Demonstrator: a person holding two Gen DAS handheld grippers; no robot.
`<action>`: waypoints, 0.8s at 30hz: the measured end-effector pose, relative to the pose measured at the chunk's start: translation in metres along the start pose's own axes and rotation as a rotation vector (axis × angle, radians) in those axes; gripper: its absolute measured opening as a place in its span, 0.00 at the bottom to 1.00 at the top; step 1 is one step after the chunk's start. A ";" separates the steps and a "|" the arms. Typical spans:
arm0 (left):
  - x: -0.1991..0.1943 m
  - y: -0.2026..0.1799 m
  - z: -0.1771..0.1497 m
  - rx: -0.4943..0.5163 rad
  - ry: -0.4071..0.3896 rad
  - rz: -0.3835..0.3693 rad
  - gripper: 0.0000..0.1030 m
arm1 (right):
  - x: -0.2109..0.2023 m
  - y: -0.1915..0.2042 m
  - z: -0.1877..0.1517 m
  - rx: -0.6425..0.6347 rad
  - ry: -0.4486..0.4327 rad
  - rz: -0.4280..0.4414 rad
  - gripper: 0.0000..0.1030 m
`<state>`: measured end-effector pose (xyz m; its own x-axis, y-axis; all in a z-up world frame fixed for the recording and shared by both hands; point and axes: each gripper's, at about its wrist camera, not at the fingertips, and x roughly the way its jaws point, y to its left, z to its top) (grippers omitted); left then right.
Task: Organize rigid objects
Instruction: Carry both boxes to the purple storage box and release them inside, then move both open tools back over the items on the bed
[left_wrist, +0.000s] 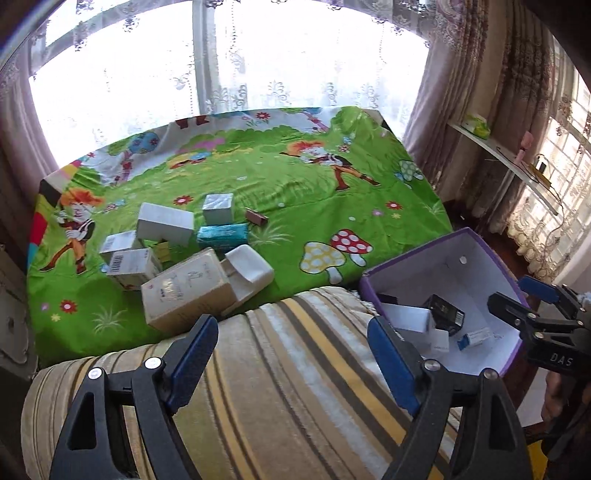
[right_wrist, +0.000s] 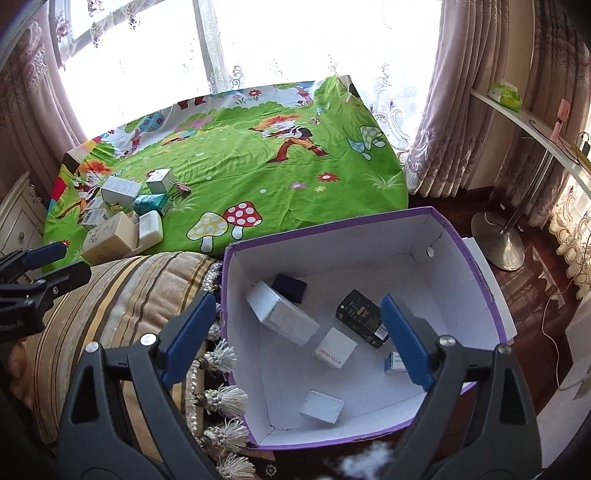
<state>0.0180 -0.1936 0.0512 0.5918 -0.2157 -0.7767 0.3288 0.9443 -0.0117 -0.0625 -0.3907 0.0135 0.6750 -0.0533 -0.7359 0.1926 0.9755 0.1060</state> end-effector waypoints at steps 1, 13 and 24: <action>0.000 0.009 0.000 -0.016 -0.004 0.033 0.82 | 0.000 0.003 0.001 0.000 -0.005 0.015 0.90; 0.001 0.098 -0.007 -0.153 -0.011 0.204 0.82 | 0.014 0.050 0.009 -0.047 -0.009 0.078 0.90; 0.004 0.160 -0.012 -0.225 0.004 0.270 0.82 | 0.028 0.119 0.029 -0.185 0.044 0.182 0.90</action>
<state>0.0639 -0.0404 0.0382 0.6323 0.0504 -0.7731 -0.0103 0.9983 0.0566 -0.0002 -0.2826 0.0247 0.6541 0.1319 -0.7448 -0.0652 0.9908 0.1182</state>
